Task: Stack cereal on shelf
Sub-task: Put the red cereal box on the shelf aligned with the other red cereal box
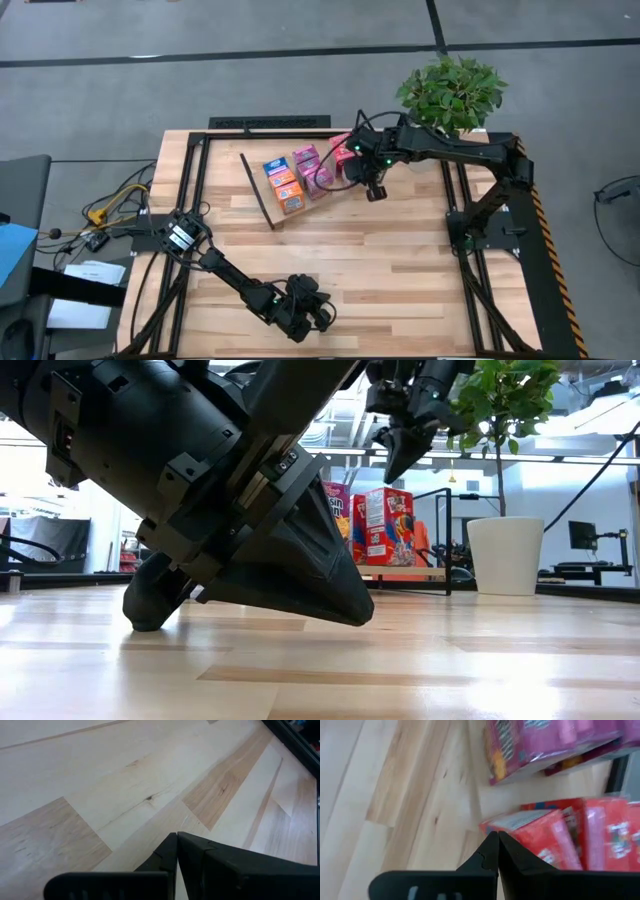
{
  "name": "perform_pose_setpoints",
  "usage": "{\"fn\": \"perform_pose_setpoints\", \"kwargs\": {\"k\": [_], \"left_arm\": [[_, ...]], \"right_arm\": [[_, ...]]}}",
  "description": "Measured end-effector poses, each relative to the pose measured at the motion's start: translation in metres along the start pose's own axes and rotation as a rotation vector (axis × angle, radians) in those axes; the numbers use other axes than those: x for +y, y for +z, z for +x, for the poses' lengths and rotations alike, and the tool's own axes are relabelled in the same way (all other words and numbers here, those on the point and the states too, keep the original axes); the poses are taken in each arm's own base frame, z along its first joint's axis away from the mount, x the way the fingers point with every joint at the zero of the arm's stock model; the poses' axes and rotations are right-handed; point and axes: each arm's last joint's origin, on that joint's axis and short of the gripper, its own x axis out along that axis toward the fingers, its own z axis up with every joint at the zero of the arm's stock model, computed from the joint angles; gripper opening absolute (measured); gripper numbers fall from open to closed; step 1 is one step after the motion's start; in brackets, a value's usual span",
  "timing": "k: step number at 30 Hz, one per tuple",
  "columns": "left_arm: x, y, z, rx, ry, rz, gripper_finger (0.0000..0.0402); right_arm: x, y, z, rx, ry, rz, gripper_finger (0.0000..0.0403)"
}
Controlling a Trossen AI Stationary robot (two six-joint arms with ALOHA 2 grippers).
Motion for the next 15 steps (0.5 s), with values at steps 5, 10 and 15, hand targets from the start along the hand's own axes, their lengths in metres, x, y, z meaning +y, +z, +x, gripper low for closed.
{"fn": "perform_pose_setpoints", "kwargs": {"k": [5,10,15], "left_arm": [[0.0001,0.0,0.0001,0.001,0.001,0.0,0.0],[0.0001,0.0001,0.0001,0.001,0.001,0.0,0.0],[0.0001,0.0001,0.0001,0.001,0.001,0.0,0.0]], "right_arm": [[-0.0063,-0.0011,0.0043,-0.006,-0.014,0.014,0.0019],[-0.0101,0.0015,0.0031,-0.043,-0.043,0.015,0.0017],[-0.0105,0.0025,0.003,-0.051,-0.049,0.014,0.0031]]}}
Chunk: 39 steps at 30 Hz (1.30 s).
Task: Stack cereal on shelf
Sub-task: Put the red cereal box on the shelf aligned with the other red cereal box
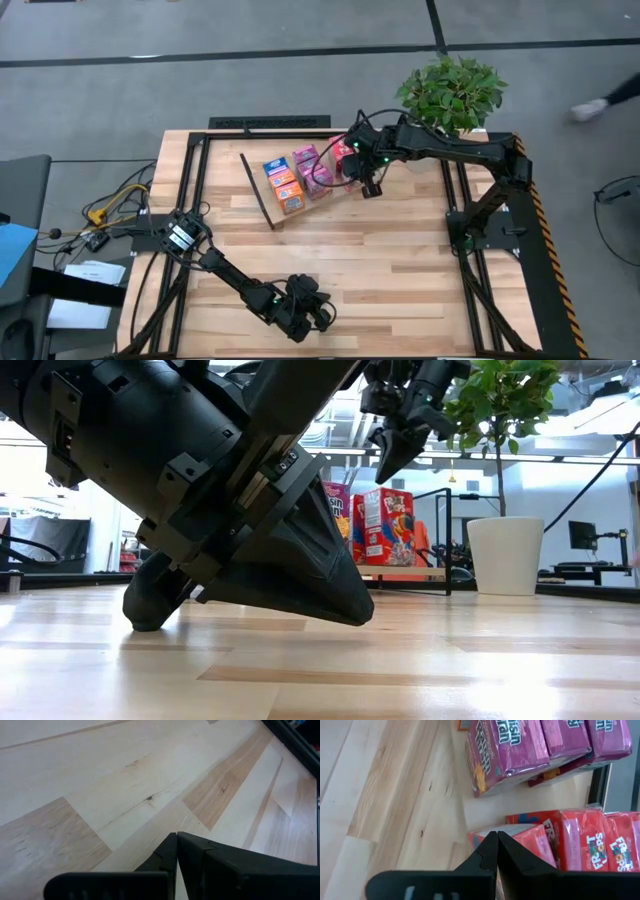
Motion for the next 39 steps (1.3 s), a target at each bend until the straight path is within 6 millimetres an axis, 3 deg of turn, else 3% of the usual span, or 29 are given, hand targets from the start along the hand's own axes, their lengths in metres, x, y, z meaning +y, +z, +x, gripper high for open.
{"fn": "perform_pose_setpoints", "kwargs": {"k": [12,21,29,39], "left_arm": [[0.0,0.0,0.0,-0.004,0.002,0.0,0.0],[0.0,0.001,0.0,-0.002,0.002,0.0,0.0],[0.0,0.0,0.0,0.002,0.003,0.006,0.0],[0.001,0.0,0.0,0.004,0.006,0.022,0.0]], "right_arm": [[0.009,0.003,-0.014,0.019,0.033,-0.018,0.0013],[0.005,-0.003,-0.001,0.033,0.03,0.005,0.0031],[-0.003,-0.002,0.007,0.011,0.009,0.01,0.0013],[-0.003,0.001,0.0,0.014,0.007,0.012,0.0041]]}}
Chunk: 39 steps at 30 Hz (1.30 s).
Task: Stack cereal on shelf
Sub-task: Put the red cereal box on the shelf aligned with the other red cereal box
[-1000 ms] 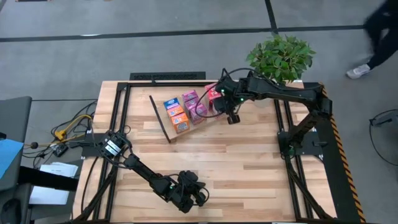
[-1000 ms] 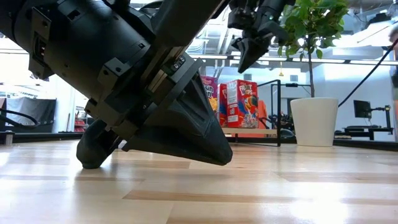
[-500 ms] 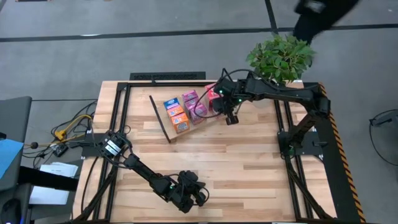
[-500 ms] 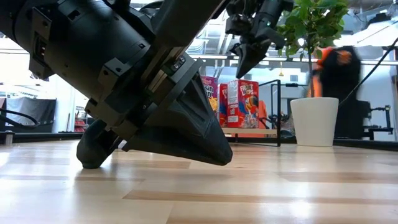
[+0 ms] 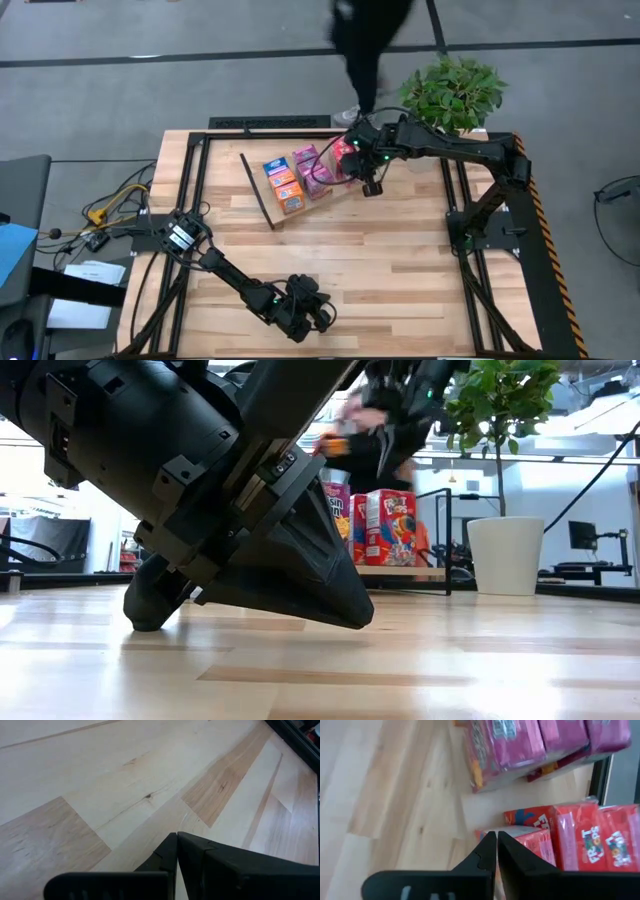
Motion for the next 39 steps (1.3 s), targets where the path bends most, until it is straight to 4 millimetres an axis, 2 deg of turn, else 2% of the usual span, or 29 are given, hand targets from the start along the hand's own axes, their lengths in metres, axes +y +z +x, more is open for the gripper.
{"fn": "perform_pose_setpoints", "kwargs": {"k": [5,10,16,22,28,35,39], "left_arm": [[0.0,0.0,0.0,0.0,0.0,0.009,0.0],[0.0,0.0,0.0,0.001,0.001,0.015,0.0],[0.0,0.0,0.0,0.001,0.001,0.018,0.0],[0.0,-0.001,0.0,0.019,-0.002,0.022,0.0],[0.0,-0.001,0.0,0.019,-0.003,0.03,0.0],[0.0,-0.001,0.0,0.02,-0.004,0.03,0.0],[0.0,-0.001,0.0,0.02,-0.003,0.024,0.0]], "right_arm": [[0.008,0.003,-0.028,0.006,-0.006,-0.026,0.0029],[-0.002,-0.01,-0.039,0.073,-0.091,0.013,0.0009],[-0.024,-0.035,-0.032,0.162,-0.095,0.102,0.0025],[-0.032,-0.054,-0.021,0.203,-0.08,0.155,0.0027],[-0.033,-0.053,-0.02,0.156,-0.057,0.158,0.0011],[-0.036,-0.048,-0.019,0.102,-0.084,0.155,0.0034],[-0.037,-0.048,-0.019,0.107,-0.105,0.149,0.0033]]}}
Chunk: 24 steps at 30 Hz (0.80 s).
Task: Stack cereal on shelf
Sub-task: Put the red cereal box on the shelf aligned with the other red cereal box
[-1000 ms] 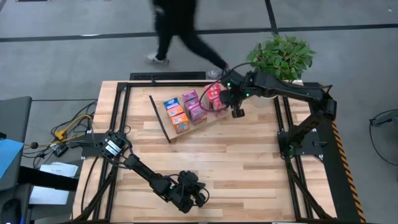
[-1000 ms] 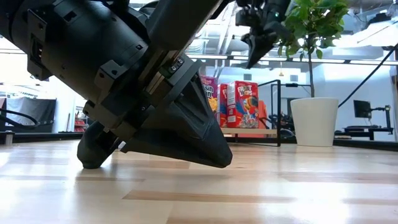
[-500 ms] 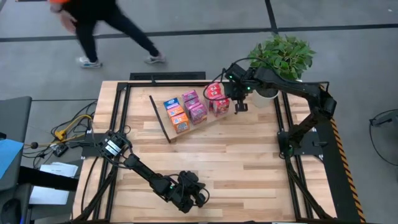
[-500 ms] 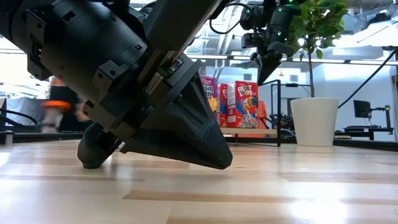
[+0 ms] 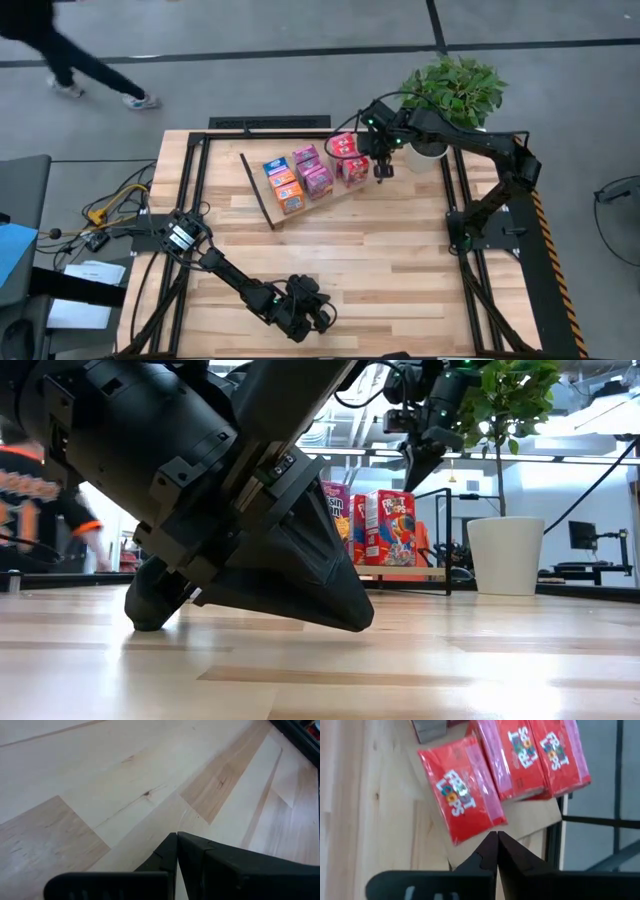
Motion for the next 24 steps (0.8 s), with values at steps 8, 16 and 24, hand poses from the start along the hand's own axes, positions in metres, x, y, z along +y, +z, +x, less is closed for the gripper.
{"fn": "perform_pose_setpoints", "kwargs": {"k": [8,16,24], "left_arm": [[-0.0004,0.0002,-0.0001,-0.002,-0.003,-0.01,0.0],[-0.0007,0.0003,-0.0001,-0.003,-0.006,-0.013,0.0],[-0.0007,0.0003,-0.0001,-0.002,-0.006,-0.018,0.0]], "right_arm": [[-0.0028,-0.0048,0.0031,0.032,0.018,0.028,0.0012],[0.0006,0.0,0.0069,0.018,0.028,0.029,0.0039],[0.0023,0.0019,0.0067,0.0,0.043,0.0,0.0017]]}}
